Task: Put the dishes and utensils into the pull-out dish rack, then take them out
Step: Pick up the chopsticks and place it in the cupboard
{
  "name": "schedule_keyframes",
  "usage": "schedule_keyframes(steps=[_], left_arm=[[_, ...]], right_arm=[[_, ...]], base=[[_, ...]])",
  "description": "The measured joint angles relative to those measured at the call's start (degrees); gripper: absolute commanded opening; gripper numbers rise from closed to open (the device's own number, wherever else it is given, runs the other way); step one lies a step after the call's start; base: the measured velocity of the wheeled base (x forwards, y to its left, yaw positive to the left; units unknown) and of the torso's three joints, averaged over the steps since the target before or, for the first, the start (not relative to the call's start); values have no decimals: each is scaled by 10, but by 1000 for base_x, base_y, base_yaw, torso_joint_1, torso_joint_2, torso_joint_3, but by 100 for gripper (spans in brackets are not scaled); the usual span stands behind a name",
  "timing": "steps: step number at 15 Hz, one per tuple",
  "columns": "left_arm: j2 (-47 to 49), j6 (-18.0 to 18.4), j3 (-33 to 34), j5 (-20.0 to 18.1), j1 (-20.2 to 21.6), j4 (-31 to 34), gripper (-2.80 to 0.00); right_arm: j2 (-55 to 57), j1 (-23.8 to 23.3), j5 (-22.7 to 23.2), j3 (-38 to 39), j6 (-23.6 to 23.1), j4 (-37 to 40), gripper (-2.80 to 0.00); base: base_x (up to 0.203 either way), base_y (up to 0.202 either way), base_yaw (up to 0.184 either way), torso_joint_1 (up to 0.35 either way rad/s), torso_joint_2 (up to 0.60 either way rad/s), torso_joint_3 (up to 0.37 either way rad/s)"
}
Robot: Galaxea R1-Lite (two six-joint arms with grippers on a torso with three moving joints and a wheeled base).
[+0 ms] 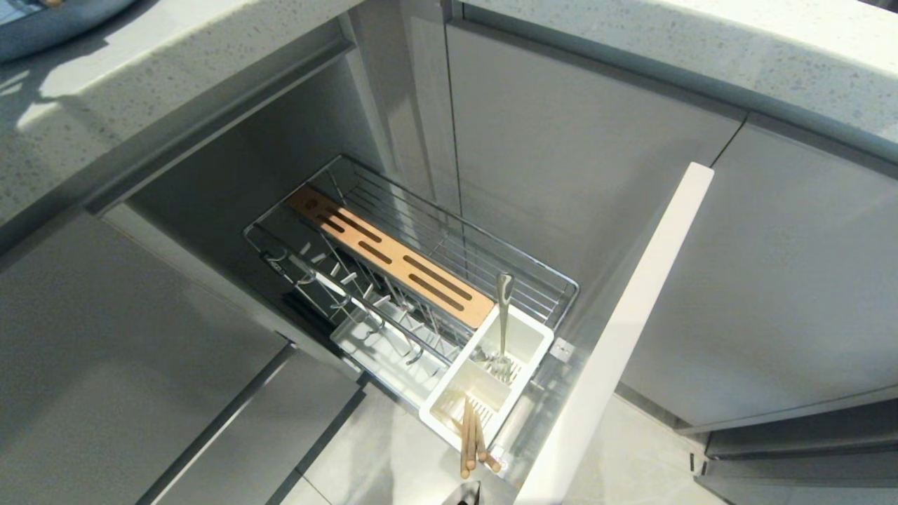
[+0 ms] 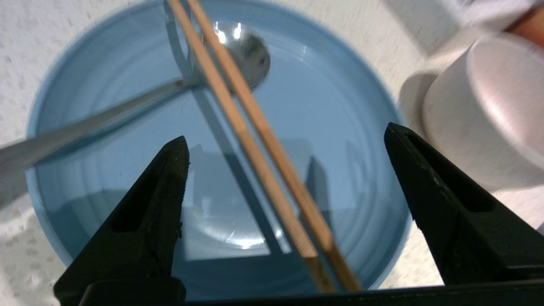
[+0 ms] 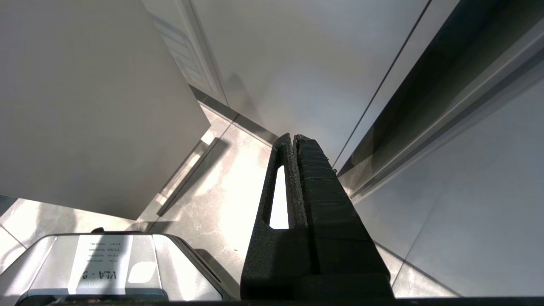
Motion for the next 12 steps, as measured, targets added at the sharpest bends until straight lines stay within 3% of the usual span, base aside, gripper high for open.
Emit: schedule_keyframes(steps=[3,12], left_arm=[[4,-1,-1,-1,-3,27,0],[16,-1,-2,-3,-4,25,0]], right_arm=[[0,0,0,0,0,0,-280],[0,0,0,0,0,0,-280]], base=[[0,0,0,0,0,0],[0,0,0,0,0,0]])
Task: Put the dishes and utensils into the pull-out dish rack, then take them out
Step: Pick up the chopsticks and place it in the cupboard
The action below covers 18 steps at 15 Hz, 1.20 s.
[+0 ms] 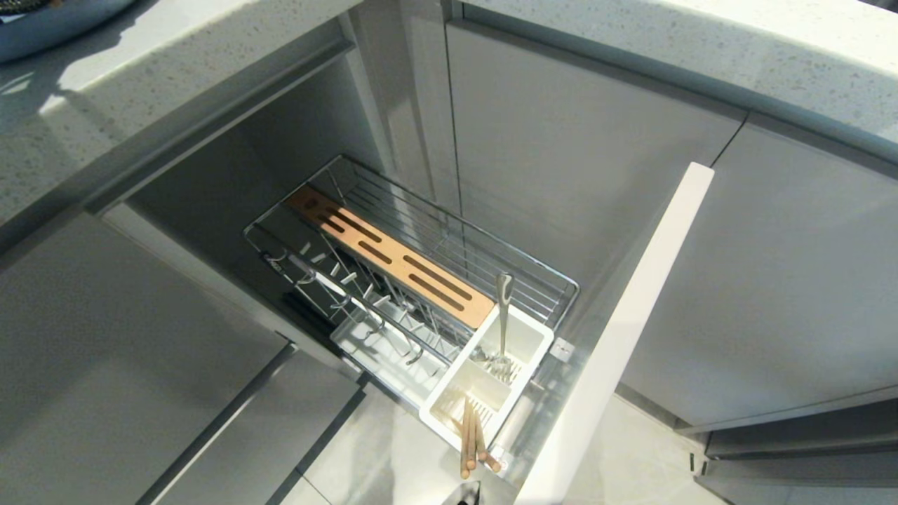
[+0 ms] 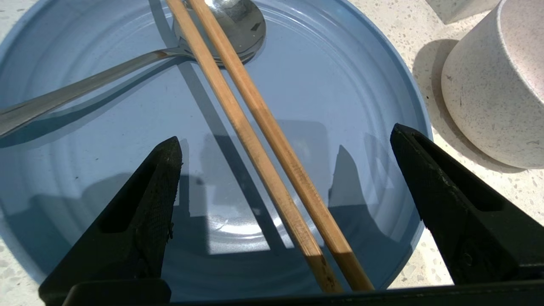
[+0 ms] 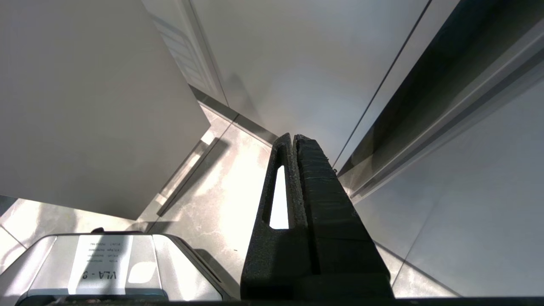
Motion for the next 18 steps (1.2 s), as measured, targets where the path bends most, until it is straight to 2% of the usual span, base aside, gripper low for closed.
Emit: schedule_keyframes(steps=[7,16,17,18], left_arm=[[20,14,-7,0,1,-36,0],[29,15,-9,0,4,-38,0],[29,15,-9,0,4,-38,-280],[29,15,-9,0,4,-37,-280]], right_arm=[[0,0,0,0,0,0,-280],[0,0,0,0,0,0,-280],[0,0,0,0,0,0,-280],[0,0,0,0,0,0,-280]], base=[[0,0,0,0,0,0],[0,0,0,0,0,0],[0,0,0,0,0,0],[0,0,0,0,0,0]])
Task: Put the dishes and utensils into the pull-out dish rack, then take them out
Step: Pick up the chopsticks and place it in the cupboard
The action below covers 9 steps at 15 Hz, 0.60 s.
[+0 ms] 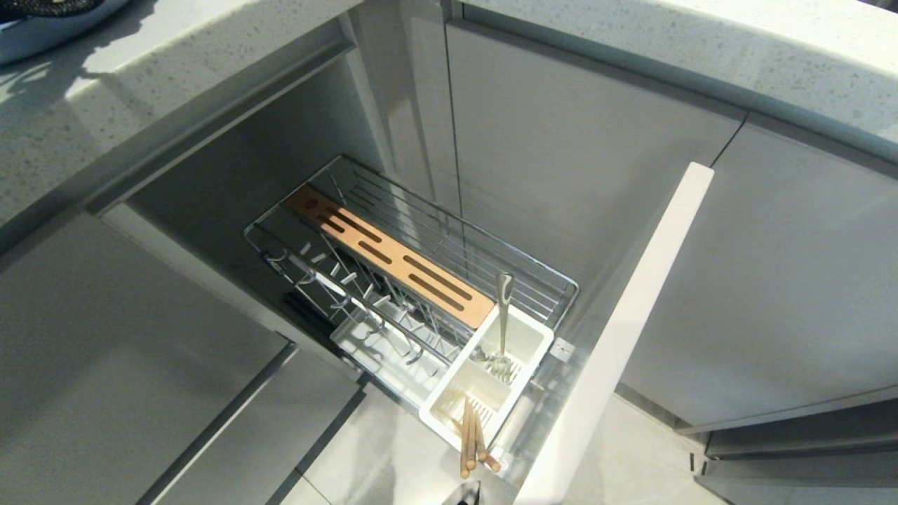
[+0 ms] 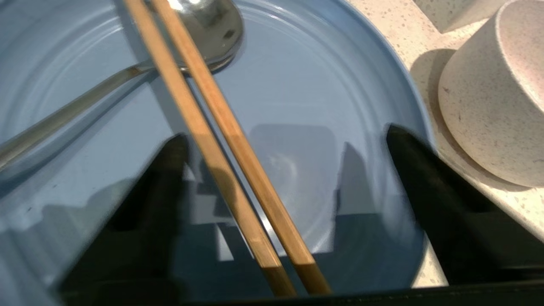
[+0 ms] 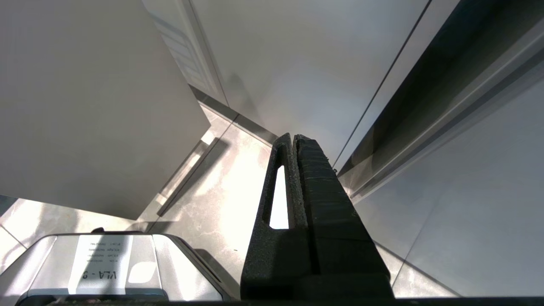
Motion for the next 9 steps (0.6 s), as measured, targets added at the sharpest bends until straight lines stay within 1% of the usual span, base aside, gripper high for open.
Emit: schedule_keyframes(steps=[9], left_arm=[[0,0,0,-1,3,-1,-280]], right_arm=[[0,0,0,0,0,-1,-280]], base=[[0,0,0,0,0,0]])
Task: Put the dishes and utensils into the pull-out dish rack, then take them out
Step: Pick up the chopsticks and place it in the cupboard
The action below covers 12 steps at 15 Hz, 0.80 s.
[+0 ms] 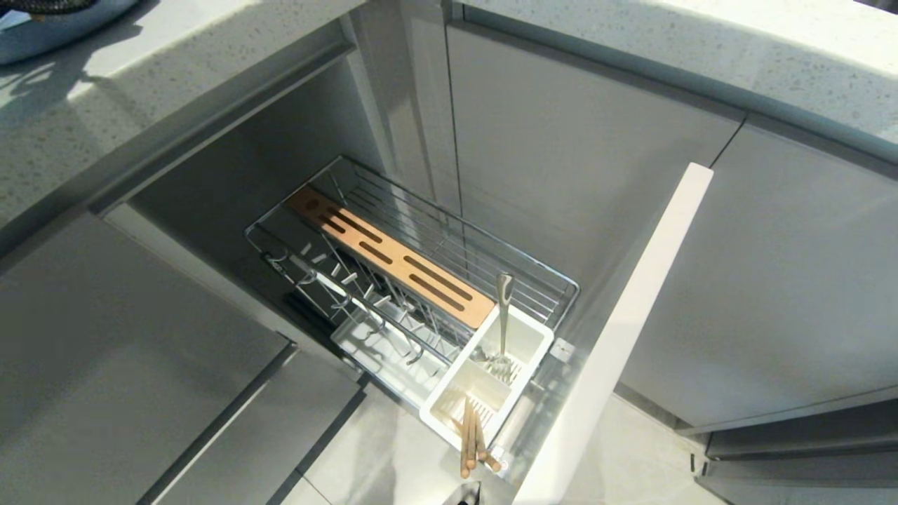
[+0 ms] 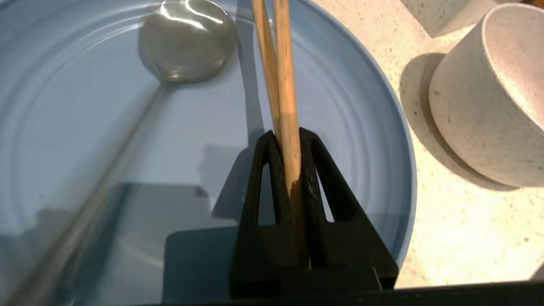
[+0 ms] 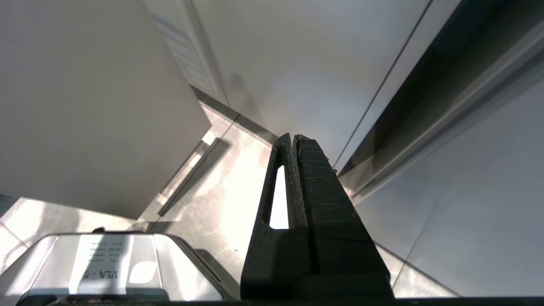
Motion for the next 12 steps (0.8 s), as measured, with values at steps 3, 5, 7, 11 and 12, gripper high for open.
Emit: schedule_keyframes(steps=[3,5,7,11,12], left_arm=[[-1,0,0,-1,7,1,-280],[-3,1,0,-1,11,1,-280],[-5,0,0,-1,12,1,-280],[-25,0,1,-3,10,-45,-280],[-33,0,1,-6,5,-60,-280]], right_arm=[[0,0,0,0,0,1,-280],[0,0,0,0,0,1,-280],[0,0,0,0,0,1,-280],[0,0,0,0,0,1,-280],[0,0,0,0,0,0,-280]], base=[[0,0,0,0,0,0],[0,0,0,0,0,0],[0,0,0,0,0,0],[0,0,0,0,0,0],[0,0,0,0,0,0]])
